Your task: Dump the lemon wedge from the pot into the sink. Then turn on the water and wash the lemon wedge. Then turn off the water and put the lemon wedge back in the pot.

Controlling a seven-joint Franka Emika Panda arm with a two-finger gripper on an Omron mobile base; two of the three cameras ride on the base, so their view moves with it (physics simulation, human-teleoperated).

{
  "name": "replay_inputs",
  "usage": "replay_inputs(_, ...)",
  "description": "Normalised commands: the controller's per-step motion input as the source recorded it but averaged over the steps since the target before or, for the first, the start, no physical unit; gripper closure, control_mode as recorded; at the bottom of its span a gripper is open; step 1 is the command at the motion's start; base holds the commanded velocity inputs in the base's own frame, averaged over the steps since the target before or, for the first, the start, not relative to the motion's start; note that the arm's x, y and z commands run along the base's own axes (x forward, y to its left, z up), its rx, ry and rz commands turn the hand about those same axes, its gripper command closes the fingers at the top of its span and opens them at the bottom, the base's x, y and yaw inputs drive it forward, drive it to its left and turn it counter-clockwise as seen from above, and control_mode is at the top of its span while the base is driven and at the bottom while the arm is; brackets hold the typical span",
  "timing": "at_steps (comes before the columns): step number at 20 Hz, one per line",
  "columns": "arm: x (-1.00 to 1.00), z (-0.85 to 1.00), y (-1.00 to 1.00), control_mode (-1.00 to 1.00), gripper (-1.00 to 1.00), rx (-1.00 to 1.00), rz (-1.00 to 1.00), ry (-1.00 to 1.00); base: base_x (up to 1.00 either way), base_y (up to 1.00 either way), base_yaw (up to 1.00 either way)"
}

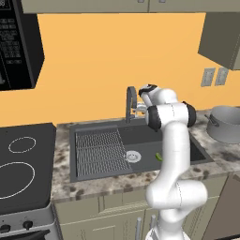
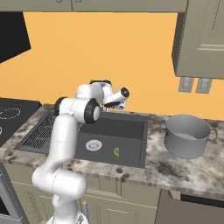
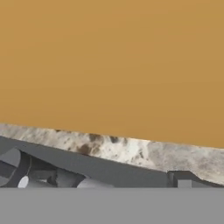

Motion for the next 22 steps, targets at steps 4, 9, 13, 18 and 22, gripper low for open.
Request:
replay_inputs(4,0.35,-0.17,0.06,-1.0,-1.0,0.0,0.03,0.0,0.0,0.0,0.0)
replay_inputs(9,0.35,-0.16,0.01,-1.0,-1.0,0.0,0.01,0.0,0.0,0.0,0.0)
replay_inputs(13,0.23,-0.22,0.0,-1.0,-1.0,0.0,0.0,0.0,0.0,0.0,0.0)
replay_inputs(18,0.15,-0.32,0.0,-1.0,-1.0,0.0,0.0,0.0,0.0,0.0,0.0)
replay_inputs(22,0.2,-0.32,0.0,-1.0,-1.0,0.0,0.0,0.0,0.0,0.0,0.0)
